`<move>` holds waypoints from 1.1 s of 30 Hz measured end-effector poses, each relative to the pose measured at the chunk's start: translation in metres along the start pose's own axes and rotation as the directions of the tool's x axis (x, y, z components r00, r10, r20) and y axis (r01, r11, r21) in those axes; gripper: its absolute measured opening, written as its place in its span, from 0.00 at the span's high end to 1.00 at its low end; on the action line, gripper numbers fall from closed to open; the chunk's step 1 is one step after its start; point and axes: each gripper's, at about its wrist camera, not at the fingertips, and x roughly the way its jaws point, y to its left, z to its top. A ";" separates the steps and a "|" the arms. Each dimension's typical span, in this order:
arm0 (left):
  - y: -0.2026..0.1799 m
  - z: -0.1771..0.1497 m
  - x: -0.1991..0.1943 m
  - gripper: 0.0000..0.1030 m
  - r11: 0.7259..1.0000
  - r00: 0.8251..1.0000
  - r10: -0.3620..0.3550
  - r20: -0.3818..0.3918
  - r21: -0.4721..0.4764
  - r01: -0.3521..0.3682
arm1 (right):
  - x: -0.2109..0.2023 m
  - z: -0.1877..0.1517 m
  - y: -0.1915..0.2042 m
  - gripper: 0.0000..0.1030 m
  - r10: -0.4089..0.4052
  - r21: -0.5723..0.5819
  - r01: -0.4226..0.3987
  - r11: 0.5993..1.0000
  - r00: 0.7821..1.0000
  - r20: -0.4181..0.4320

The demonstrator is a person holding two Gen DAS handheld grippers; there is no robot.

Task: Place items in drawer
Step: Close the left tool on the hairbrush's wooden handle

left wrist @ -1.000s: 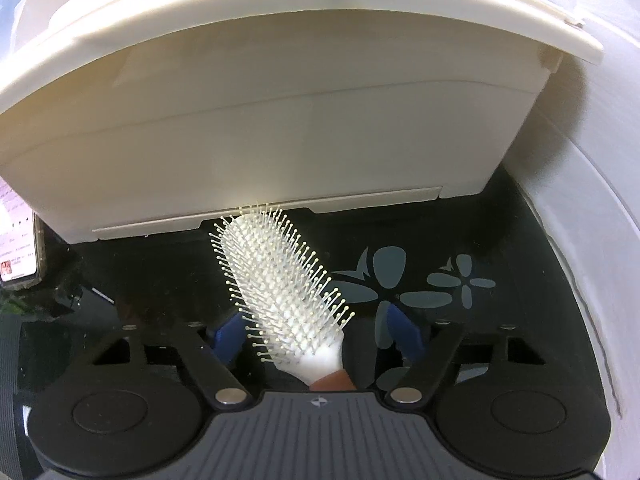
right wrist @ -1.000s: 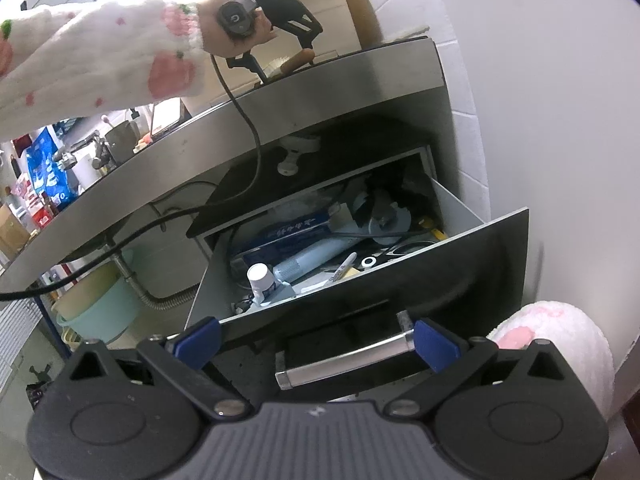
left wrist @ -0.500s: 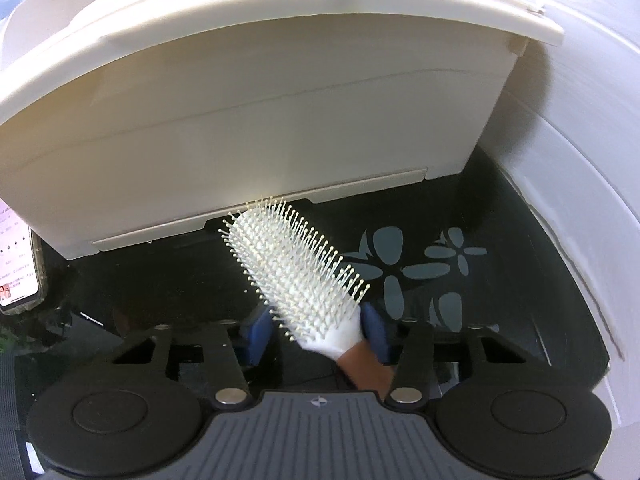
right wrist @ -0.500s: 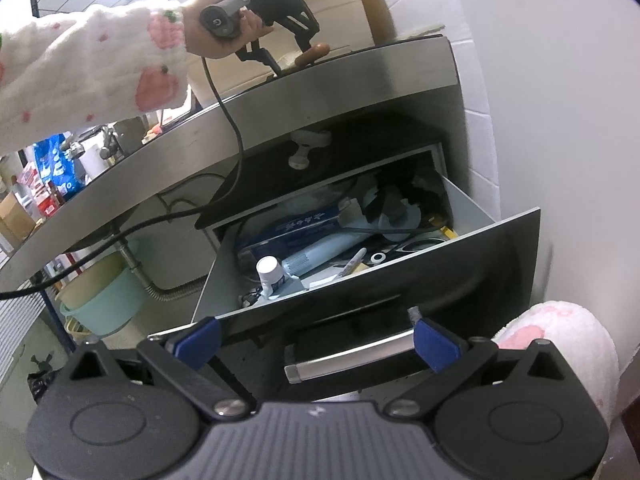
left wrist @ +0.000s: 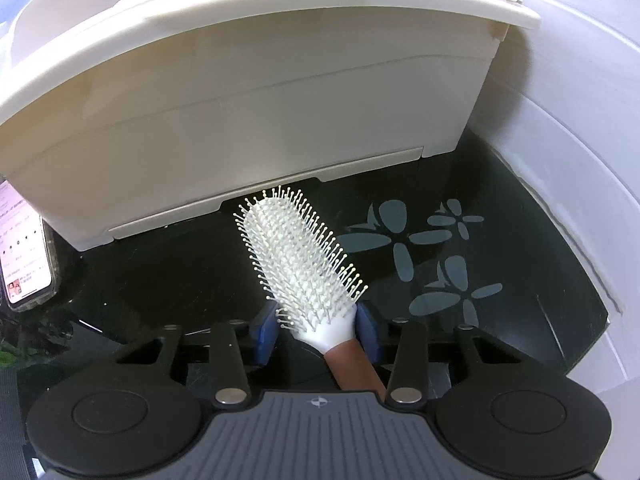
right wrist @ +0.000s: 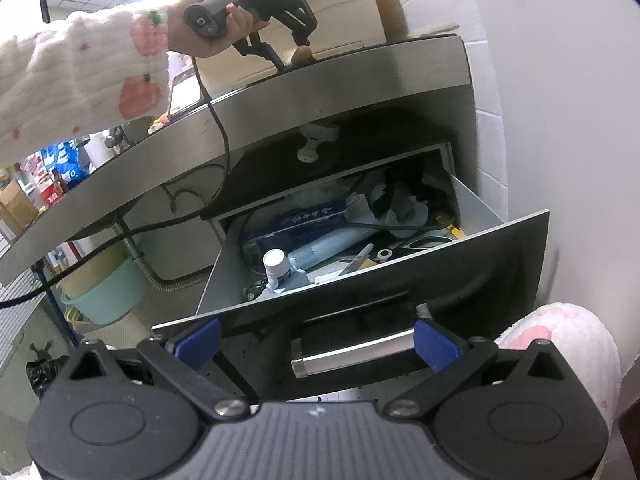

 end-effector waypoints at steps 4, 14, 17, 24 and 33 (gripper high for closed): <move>0.002 -0.003 -0.002 0.60 1.000 1.000 0.004 -0.006 0.002 -0.004 | -0.001 0.001 0.005 0.00 0.000 -0.018 0.000 1.000 1.000 -0.002; 0.011 -0.009 -0.007 0.61 1.000 1.000 -0.004 -0.019 -0.006 0.004 | -0.004 0.001 0.013 0.00 0.001 -0.041 -0.001 0.999 1.000 -0.010; 0.014 -0.011 -0.010 0.61 1.000 1.000 -0.013 -0.027 -0.010 0.013 | -0.004 0.001 0.016 0.00 0.002 -0.048 -0.003 0.999 1.000 -0.010; 0.018 -0.013 -0.017 0.62 1.000 0.999 -0.027 -0.030 -0.017 0.027 | -0.006 0.001 0.020 0.00 0.003 -0.061 -0.004 0.998 1.000 -0.010; 0.022 -0.017 -0.027 0.62 0.999 0.999 -0.042 -0.033 -0.013 0.042 | -0.008 0.002 0.022 0.00 0.000 -0.067 0.000 0.998 1.000 -0.007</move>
